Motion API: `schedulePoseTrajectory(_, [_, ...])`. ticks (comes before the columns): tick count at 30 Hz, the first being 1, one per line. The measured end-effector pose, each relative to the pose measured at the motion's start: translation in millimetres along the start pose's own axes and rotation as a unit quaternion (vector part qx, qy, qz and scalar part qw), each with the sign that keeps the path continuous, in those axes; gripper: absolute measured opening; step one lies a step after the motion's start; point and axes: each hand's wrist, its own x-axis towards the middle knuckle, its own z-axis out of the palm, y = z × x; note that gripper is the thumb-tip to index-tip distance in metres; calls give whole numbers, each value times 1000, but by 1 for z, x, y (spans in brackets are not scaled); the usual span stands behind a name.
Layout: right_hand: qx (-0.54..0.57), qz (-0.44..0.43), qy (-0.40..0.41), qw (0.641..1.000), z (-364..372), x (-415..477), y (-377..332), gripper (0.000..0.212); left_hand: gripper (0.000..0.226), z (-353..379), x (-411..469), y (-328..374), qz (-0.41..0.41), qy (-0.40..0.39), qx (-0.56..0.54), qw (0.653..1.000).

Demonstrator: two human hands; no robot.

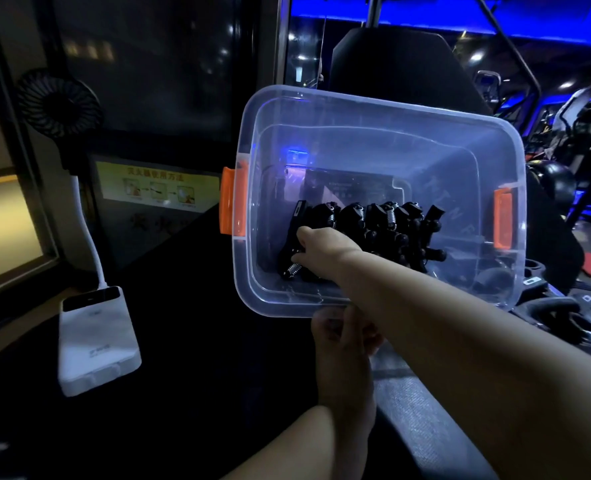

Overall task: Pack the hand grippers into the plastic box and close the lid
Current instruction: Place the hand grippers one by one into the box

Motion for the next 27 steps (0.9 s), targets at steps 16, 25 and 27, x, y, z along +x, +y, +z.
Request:
schedulePoseTrajectory(16, [61,8,41,997,-9,-14,15,47,8,1,3,-2,-1,12,26,1000])
schedulePoseTrajectory(25, [91,25,92,991,-19,-40,30,37,18,1,6,1,-9,65,36,997])
schedulePoseTrajectory(27, [85,26,103,991,-20,-53,40,33,12,-2,9,-1,8,89,98,991])
